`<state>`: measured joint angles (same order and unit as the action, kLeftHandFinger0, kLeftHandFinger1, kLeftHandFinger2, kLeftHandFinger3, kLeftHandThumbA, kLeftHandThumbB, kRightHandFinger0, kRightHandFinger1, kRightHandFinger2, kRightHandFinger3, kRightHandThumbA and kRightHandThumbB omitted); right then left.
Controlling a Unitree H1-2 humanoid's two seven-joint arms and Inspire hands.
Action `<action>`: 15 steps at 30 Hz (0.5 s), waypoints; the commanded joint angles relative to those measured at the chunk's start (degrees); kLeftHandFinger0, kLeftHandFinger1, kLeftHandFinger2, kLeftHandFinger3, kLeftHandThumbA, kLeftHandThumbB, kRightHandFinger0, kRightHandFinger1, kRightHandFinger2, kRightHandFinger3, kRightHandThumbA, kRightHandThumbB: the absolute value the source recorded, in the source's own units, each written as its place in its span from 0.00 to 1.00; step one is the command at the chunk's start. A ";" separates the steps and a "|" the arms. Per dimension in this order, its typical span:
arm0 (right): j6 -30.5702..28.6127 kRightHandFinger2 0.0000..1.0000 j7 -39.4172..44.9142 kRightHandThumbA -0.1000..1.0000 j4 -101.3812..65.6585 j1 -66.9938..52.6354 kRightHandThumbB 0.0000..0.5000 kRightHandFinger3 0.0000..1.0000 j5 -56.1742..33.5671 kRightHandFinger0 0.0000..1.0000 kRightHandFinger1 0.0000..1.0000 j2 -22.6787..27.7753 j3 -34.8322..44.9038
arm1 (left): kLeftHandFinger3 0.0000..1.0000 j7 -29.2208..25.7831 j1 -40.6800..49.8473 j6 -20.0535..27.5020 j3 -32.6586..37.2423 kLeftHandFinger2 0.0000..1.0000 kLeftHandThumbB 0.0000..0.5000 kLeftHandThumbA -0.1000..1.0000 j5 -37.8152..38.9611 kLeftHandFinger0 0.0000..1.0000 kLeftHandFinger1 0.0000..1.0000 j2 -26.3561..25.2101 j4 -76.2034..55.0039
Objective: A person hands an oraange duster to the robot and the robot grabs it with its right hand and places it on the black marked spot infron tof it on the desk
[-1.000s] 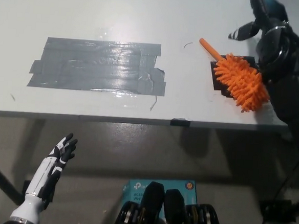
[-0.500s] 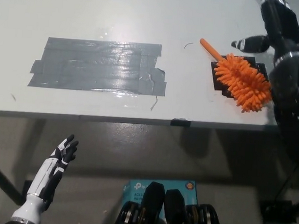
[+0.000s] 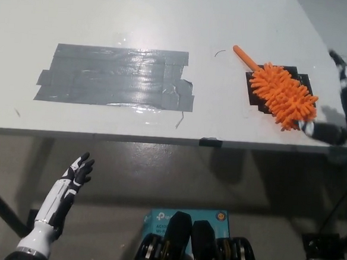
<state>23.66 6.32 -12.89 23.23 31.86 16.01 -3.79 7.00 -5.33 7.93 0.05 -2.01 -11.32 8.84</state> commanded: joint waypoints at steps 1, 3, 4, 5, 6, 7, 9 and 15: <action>-9.67 1.00 -2.61 0.91 -30.59 -13.17 0.53 1.00 -20.79 1.00 1.00 -2.45 8.64 | 1.00 0.15 -3.08 2.20 0.48 1.00 0.31 0.94 -0.38 1.00 1.00 -0.18 -0.43; -12.61 1.00 -2.58 0.94 -27.20 -14.95 0.50 1.00 -20.94 1.00 1.00 -3.86 6.58 | 1.00 0.02 -2.91 1.87 0.32 1.00 0.32 0.94 -0.20 1.00 1.00 -0.07 -0.63; -13.38 1.00 -2.02 0.95 -25.53 -15.59 0.49 1.00 -21.94 1.00 1.00 -4.60 5.83 | 1.00 -0.07 -3.02 1.71 0.23 1.00 0.32 0.94 -0.08 1.00 1.00 0.06 -0.65; -14.53 1.00 -1.58 0.96 -23.10 -15.90 0.47 1.00 -23.28 1.00 1.00 -5.65 5.32 | 1.00 -0.12 -3.22 1.77 0.13 1.00 0.32 0.95 0.04 1.00 1.00 0.09 -0.54; -15.04 1.00 -1.50 0.96 -21.74 -16.08 0.48 1.00 -23.48 1.00 1.00 -6.24 5.03 | 1.00 -0.13 -3.14 1.69 0.13 1.00 0.32 0.95 0.03 1.00 1.00 0.11 -0.66; -15.94 1.00 -1.46 0.96 -19.80 -16.62 0.46 1.00 -23.38 1.00 1.00 -7.02 4.50 | 1.00 -0.15 -2.64 1.50 0.18 1.00 0.32 0.95 -0.01 1.00 1.00 0.21 -1.09; -17.73 1.00 -1.58 0.96 -16.68 -17.34 0.45 1.00 -23.24 1.00 1.00 -8.18 3.78 | 1.00 -0.14 -1.74 1.47 0.21 1.00 0.31 0.95 -0.06 1.00 1.00 0.21 -1.68; -22.32 1.00 -1.52 0.91 0.27 -16.61 0.40 1.00 -23.75 1.00 1.00 -12.28 2.86 | 1.00 0.27 -1.20 2.02 0.04 1.00 0.31 0.92 0.90 1.00 1.00 0.33 -1.72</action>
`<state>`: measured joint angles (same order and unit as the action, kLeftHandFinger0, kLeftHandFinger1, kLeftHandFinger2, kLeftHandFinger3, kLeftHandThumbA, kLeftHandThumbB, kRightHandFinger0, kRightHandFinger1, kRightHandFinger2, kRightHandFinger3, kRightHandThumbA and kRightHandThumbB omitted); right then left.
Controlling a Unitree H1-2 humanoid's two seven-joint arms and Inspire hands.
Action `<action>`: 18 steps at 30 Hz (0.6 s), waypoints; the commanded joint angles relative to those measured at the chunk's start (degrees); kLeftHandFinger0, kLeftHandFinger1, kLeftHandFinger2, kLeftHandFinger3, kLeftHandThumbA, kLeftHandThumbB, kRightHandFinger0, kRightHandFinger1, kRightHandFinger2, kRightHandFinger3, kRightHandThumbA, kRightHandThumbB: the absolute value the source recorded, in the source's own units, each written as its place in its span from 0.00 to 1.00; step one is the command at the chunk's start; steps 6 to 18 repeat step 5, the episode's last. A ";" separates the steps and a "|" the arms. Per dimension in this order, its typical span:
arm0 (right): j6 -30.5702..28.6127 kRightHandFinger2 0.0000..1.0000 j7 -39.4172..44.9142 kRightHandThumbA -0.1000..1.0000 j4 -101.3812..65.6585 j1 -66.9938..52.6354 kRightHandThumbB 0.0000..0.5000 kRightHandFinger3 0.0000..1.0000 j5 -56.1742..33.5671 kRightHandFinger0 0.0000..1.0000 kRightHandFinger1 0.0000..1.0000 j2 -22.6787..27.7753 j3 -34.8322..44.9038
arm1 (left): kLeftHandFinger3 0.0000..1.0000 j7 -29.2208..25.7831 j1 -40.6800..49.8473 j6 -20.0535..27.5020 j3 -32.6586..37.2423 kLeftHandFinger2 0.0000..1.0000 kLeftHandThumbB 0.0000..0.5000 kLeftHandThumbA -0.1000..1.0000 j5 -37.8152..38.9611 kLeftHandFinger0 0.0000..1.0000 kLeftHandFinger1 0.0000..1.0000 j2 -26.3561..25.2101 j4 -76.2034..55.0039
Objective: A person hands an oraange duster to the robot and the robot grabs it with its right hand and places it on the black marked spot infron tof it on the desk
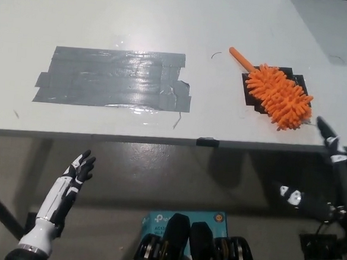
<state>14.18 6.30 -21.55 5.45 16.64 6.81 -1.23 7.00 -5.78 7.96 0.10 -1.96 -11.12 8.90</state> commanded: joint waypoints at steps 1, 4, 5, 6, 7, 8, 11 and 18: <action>-13.00 1.00 -1.42 0.91 9.55 1.26 0.40 1.00 -8.66 1.00 1.00 -3.25 0.36 | 1.00 0.24 -0.77 2.00 -0.02 1.00 0.31 0.92 0.83 1.00 1.00 0.12 -1.77; -13.73 1.00 -0.48 0.86 14.18 1.48 0.32 1.00 -9.85 1.00 1.00 -3.82 0.74 | 1.00 0.16 -0.59 1.14 -0.19 1.00 0.33 0.92 0.84 1.00 1.00 0.04 -2.35; -13.33 1.00 -0.09 0.86 14.67 1.41 0.29 1.00 -10.40 1.00 1.00 -3.84 0.93 | 1.00 0.09 -0.57 1.07 -0.21 1.00 0.33 0.92 0.75 1.00 1.00 0.04 -2.39; -13.33 1.00 -0.09 0.86 14.67 1.41 0.29 1.00 -10.40 1.00 1.00 -3.84 0.93 | 1.00 0.09 -0.57 1.07 -0.21 1.00 0.33 0.92 0.75 1.00 1.00 0.04 -2.39; -13.33 1.00 -0.09 0.86 14.67 1.41 0.29 1.00 -10.40 1.00 1.00 -3.84 0.93 | 1.00 0.09 -0.57 1.07 -0.21 1.00 0.33 0.92 0.75 1.00 1.00 0.04 -2.39; -13.33 1.00 -0.09 0.86 14.67 1.41 0.29 1.00 -10.40 1.00 1.00 -3.84 0.93 | 1.00 0.09 -0.57 1.07 -0.21 1.00 0.33 0.92 0.75 1.00 1.00 0.04 -2.39; -13.33 1.00 -0.09 0.86 14.67 1.41 0.29 1.00 -10.40 1.00 1.00 -3.84 0.93 | 1.00 0.09 -0.57 1.07 -0.21 1.00 0.33 0.92 0.75 1.00 1.00 0.04 -2.39; -13.33 1.00 -0.09 0.86 14.67 1.41 0.29 1.00 -10.40 1.00 1.00 -3.84 0.93 | 1.00 0.09 -0.57 1.07 -0.21 1.00 0.33 0.92 0.75 1.00 1.00 0.04 -2.39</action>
